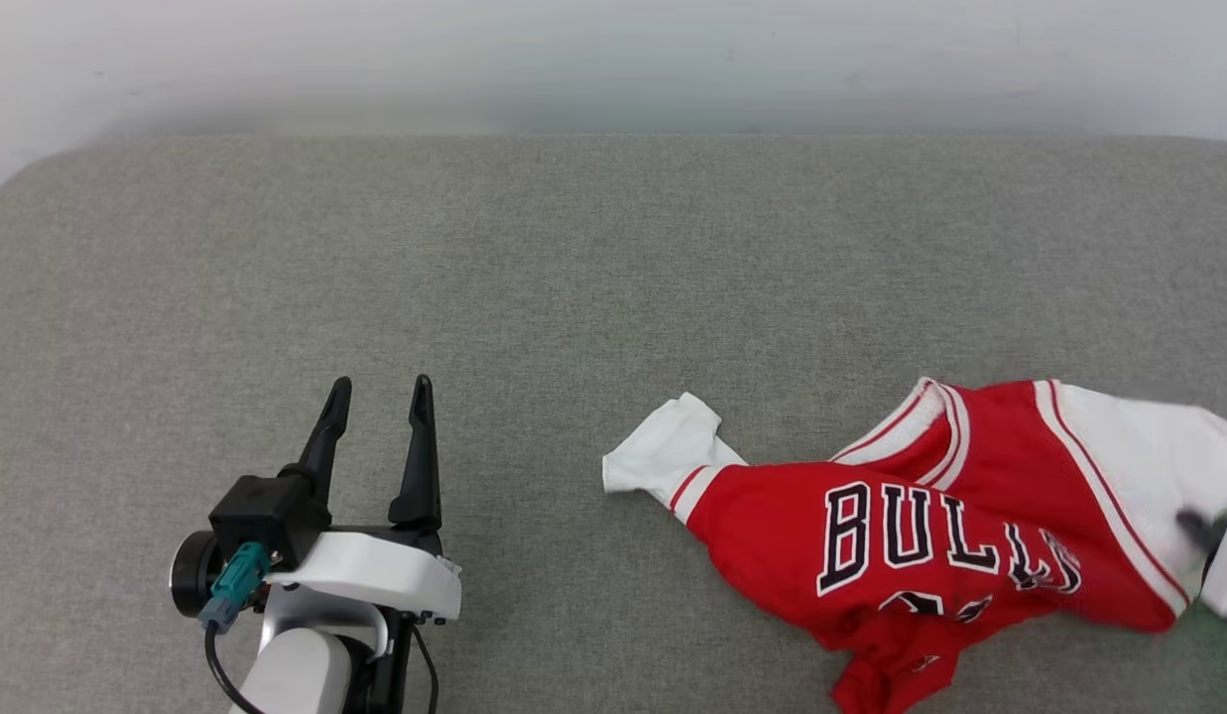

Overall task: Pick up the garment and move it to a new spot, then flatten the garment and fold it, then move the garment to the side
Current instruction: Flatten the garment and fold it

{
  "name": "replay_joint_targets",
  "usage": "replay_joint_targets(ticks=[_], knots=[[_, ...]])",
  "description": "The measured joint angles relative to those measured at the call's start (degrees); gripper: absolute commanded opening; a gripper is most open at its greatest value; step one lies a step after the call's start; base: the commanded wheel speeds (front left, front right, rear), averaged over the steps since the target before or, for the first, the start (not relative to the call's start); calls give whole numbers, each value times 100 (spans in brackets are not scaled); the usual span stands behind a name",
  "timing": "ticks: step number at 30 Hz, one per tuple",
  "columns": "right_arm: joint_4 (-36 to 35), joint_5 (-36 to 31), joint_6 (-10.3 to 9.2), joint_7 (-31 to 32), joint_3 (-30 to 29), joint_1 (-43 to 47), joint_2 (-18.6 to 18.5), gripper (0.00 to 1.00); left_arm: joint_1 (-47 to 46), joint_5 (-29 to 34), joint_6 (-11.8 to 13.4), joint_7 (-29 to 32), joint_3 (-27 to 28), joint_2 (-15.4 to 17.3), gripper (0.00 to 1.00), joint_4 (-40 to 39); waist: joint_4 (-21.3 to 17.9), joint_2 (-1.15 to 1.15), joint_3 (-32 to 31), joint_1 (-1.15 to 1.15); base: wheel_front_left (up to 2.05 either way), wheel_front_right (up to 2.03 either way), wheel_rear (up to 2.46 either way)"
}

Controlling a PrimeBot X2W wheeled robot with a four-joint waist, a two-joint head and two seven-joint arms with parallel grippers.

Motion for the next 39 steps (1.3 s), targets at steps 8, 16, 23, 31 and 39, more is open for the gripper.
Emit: replay_joint_targets(ticks=[8, 16, 23, 31, 39], knots=[[-130, -376, 1, -382, -868, 811, 708, 100, 49, -2, 74, 31, 21, 79, 100, -34, -79, 0, -14, 0, 0, 0, 0], [-848, -1591, 0, -1763, -1462, 993, 1220, 100, 174, -38, 100, 155, 5, 162, 100, -9, -50, 0, -244, 0, 0, 0, 0], [-1819, -2636, 0, -2519, -1745, 1335, 1903, 100, 397, -141, 183, 359, 35, 202, 100, 15, -35, 0, -580, -1, 0, 0, 0], [-3109, -2988, 0, -2637, -1384, 1904, 2476, 100, 368, -265, 177, 1054, -24, 337, 100, -27, -161, 0, -821, -1, 0, 0, 0], [-4236, -3082, 0, -2370, -824, 2211, 2615, 100, -500, -339, -155, 2239, -576, 301, 100, 82, -437, 0, -734, -1, 0, 0, 0]])
